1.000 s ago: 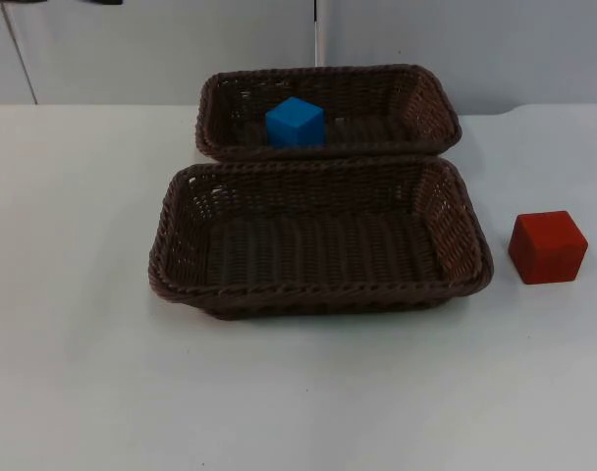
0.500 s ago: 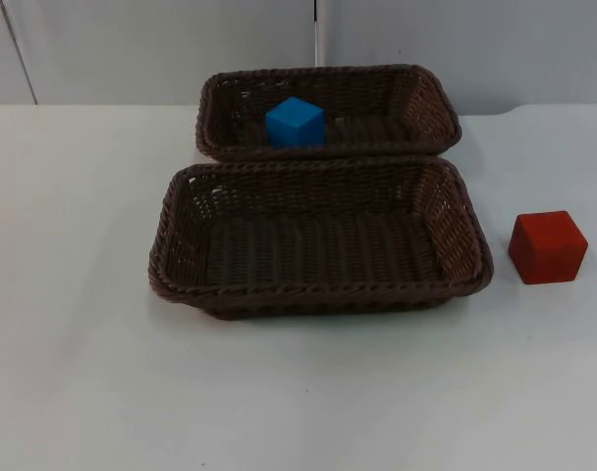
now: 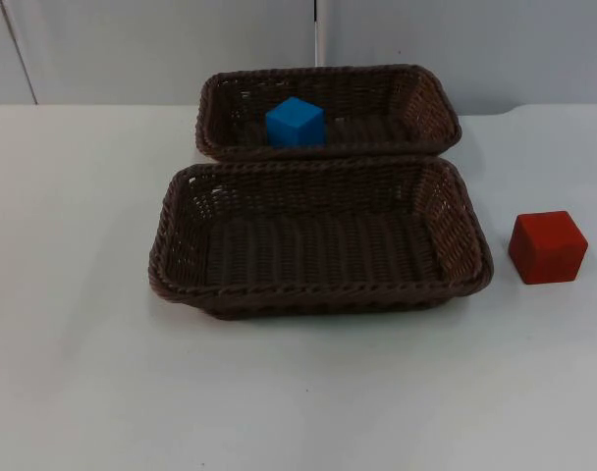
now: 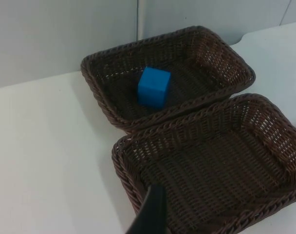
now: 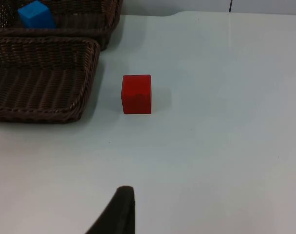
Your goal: Pick up one cube with the left hand and place it into the upper basket. Pick up one cube with the right hand and place it into the lower basket.
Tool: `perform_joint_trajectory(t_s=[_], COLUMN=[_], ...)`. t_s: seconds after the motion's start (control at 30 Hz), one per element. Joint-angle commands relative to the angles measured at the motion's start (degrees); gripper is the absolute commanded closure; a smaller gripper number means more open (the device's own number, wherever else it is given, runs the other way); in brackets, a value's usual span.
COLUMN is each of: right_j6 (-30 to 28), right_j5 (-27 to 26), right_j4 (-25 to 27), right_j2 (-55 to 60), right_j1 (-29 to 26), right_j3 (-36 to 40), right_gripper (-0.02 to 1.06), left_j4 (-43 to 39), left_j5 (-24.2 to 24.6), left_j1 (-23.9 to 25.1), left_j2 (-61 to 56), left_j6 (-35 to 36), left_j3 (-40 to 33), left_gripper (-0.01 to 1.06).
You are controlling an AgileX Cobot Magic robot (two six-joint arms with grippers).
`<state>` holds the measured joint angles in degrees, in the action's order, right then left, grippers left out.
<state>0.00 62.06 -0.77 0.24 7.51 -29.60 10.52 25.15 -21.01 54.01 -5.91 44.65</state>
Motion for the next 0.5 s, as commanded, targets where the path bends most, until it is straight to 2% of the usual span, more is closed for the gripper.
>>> perform_joint_trajectory(t_s=[0.0, 0.47], right_j6=[-0.4, 0.0], right_j5=[-0.2, -0.4], right_j4=[0.0, -0.3], right_j2=[-0.2, -0.2], right_j1=[-0.4, -0.4], right_j3=[0.1, 0.0], right_gripper=[-0.01, -0.01], left_j4=[-0.1, 0.2], left_j5=[-0.2, -0.2], left_j1=[-0.2, -0.2], left_j2=[-0.4, -0.4], left_j6=[0.5, 0.5], left_j3=[-0.3, -0.3], left_gripper=[0.25, 0.25])
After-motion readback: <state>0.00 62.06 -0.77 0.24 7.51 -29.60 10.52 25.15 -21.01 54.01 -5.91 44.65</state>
